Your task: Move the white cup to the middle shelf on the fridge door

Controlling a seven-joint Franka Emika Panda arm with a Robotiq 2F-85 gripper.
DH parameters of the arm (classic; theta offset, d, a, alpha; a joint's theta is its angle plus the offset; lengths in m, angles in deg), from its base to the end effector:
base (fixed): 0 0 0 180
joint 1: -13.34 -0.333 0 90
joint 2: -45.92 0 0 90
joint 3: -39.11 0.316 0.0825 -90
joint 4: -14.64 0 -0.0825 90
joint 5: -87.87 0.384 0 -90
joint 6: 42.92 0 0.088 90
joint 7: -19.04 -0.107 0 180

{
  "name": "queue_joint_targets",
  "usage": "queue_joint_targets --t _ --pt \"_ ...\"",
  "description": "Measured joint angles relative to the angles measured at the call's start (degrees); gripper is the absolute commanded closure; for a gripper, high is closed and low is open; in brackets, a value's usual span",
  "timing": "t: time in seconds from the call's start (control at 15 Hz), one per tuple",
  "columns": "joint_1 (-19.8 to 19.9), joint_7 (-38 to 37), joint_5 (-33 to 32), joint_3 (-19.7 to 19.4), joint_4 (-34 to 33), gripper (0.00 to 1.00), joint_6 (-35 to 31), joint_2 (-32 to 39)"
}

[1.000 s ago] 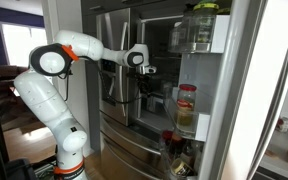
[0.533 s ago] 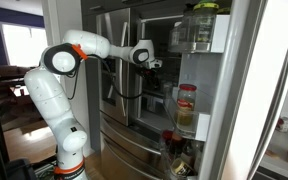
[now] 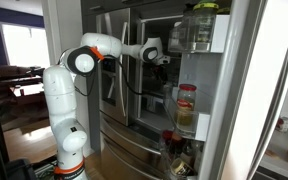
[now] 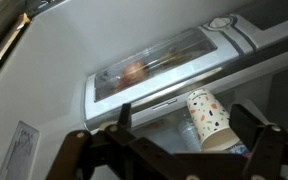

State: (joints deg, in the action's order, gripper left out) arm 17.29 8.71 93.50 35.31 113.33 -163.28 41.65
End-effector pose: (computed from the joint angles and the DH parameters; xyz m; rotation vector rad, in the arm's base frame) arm 0.5692 -0.0742 0.6494 -2.9121 0.5099 -0.6770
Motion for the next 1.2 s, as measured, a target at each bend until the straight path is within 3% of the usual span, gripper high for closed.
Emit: queue_joint_targets --t 0.53,0.93,1.2 --pt "0.0 -0.6 -0.5 0.0 -0.6 0.0 0.2 0.2" --pt "-0.1 -11.9 -7.1 0.3 -6.9 0.0 0.2 6.3" --pt "-0.8 -15.6 -7.9 0.3 -12.9 0.0 0.2 11.5"
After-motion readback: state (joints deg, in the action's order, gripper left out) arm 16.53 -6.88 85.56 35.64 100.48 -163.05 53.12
